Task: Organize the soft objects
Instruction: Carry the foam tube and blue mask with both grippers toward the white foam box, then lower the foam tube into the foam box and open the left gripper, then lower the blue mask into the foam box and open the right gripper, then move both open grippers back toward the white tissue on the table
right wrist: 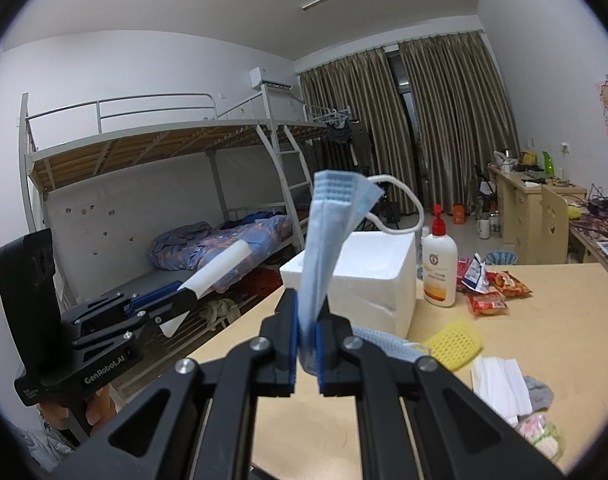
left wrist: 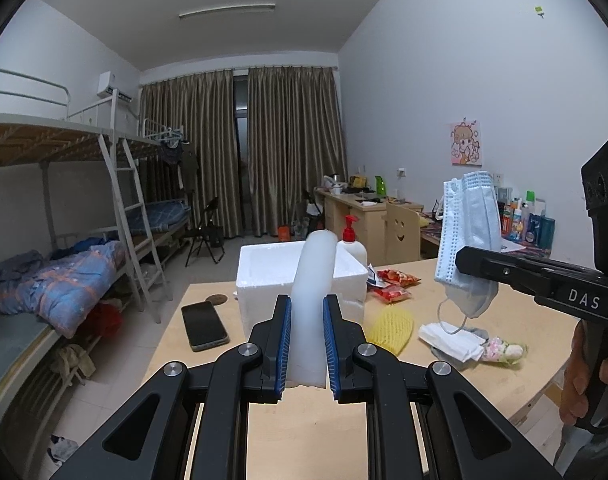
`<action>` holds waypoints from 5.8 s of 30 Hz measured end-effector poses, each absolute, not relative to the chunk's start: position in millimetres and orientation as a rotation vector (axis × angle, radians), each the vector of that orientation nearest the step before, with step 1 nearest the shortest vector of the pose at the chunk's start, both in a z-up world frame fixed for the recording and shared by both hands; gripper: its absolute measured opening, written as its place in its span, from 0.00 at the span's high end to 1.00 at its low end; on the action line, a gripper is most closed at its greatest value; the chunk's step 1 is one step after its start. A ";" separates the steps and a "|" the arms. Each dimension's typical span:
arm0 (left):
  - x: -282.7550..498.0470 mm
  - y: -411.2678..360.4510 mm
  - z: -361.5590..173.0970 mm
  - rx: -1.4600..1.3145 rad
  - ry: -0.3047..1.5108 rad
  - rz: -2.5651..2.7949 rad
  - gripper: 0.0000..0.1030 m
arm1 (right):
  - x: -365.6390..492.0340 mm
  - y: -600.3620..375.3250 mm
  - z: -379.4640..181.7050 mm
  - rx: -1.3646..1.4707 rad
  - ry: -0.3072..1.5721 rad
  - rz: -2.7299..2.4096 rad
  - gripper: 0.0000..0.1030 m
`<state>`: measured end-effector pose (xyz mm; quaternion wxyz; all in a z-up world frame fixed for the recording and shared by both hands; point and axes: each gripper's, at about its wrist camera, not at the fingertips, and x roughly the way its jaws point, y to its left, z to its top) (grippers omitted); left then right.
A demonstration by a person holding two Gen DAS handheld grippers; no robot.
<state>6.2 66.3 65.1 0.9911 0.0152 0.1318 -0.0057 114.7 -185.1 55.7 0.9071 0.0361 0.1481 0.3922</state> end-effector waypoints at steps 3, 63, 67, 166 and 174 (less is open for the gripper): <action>16.6 67.5 68.5 0.030 0.270 -0.004 0.83 | 122.4 -182.2 59.5 0.074 0.311 0.816 0.90; 238.9 114.4 59.3 -0.008 0.450 -0.085 0.83 | 249.5 -102.4 85.7 0.016 0.402 0.840 0.90; 246.2 115.2 56.8 -0.005 0.462 -0.093 0.83 | 252.9 -101.0 83.3 0.017 0.411 0.836 0.90; 195.0 141.0 53.5 -0.085 0.387 -0.004 0.07 | 242.1 -88.6 92.8 -0.039 0.485 0.805 0.05; 170.9 132.6 62.5 -0.079 0.385 0.044 0.07 | 220.0 -104.7 99.7 -0.041 0.429 0.754 0.00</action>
